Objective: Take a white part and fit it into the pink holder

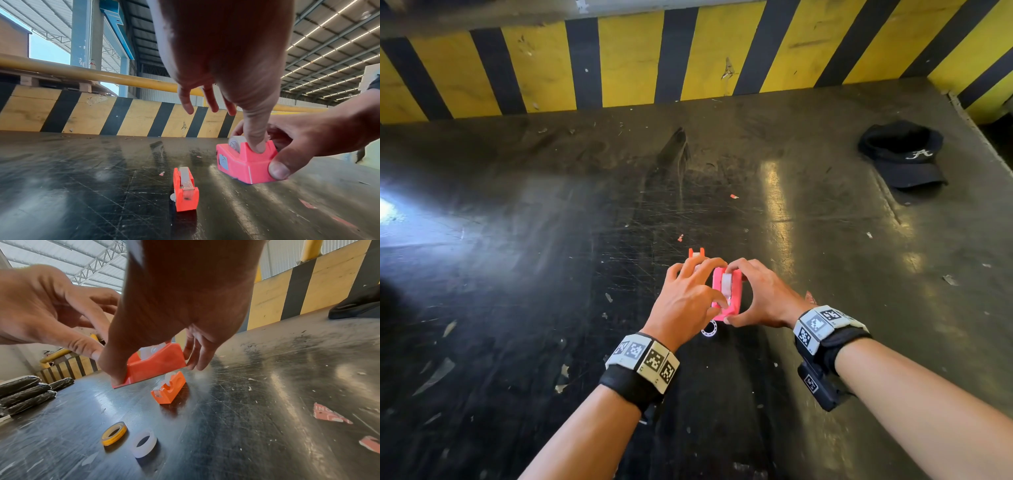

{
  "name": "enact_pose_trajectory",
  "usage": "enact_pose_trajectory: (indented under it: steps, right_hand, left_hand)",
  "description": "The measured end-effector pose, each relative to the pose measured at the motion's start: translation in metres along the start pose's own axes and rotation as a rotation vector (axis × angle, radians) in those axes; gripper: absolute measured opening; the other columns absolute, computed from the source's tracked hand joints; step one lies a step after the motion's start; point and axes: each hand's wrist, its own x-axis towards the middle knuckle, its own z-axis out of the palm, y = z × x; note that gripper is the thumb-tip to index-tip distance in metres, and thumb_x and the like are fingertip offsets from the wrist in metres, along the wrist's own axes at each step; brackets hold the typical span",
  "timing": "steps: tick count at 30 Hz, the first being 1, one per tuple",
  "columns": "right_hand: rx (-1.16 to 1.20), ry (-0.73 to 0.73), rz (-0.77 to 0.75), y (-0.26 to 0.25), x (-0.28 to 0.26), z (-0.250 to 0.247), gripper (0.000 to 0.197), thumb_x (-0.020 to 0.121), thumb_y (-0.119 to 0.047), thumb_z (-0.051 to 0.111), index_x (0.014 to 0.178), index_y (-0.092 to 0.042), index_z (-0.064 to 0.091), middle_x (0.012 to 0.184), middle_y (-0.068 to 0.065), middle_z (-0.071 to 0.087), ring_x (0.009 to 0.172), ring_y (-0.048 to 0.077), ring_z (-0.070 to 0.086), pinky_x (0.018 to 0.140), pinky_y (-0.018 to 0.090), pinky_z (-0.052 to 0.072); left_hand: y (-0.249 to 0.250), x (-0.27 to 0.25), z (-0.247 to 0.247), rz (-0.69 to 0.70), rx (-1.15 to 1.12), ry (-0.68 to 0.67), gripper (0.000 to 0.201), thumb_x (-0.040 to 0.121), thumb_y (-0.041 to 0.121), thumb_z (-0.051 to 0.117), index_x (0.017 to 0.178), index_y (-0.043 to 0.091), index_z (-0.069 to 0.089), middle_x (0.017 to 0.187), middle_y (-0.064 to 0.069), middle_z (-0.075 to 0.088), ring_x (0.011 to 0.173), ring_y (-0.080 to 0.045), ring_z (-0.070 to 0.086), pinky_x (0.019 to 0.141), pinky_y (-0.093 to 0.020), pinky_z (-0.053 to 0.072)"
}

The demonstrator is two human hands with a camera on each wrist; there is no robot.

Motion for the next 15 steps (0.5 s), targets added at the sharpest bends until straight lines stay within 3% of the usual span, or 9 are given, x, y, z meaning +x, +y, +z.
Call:
enact_pose_trajectory:
  steps: [10,12,15]
  right_hand:
    - [0.061,0.052,0.013,0.0042,-0.0039,0.002,0.085,0.059,-0.057,0.094,0.125,-0.041,0.045,0.127,-0.007,0.051,0.115,0.015,0.056,0.094,0.033,0.05]
    - [0.066,0.053,0.005,0.0054,-0.0046,-0.0008,0.084,0.059,-0.056,0.094,0.126,-0.04,0.045,0.127,-0.007,0.05,0.115,0.014,0.055,0.094,0.031,0.048]
    - [0.06,0.047,0.002,0.0083,-0.0045,-0.003,0.086,0.059,-0.047,0.094,0.129,-0.036,0.045,0.129,-0.005,0.049,0.115,0.014,0.053,0.096,0.031,0.047]
  left_hand:
    - [0.0026,-0.0026,0.0031,-0.013,-0.041,-0.049,0.016,0.087,0.044,0.077,0.102,0.04,0.081,0.159,0.002,0.042,0.152,-0.027,0.028,0.116,-0.059,0.037]
    - [0.0018,-0.0027,0.0037,-0.007,-0.063,-0.07,0.016,0.09,0.037,0.074,0.104,0.042,0.08,0.161,0.003,0.038,0.153,-0.026,0.024,0.116,-0.057,0.034]
    - [-0.0038,-0.0013,0.0036,-0.006,-0.187,-0.024,0.032,0.088,0.01,0.069,0.095,0.039,0.083,0.154,0.001,0.047,0.148,-0.027,0.033,0.11,-0.055,0.042]
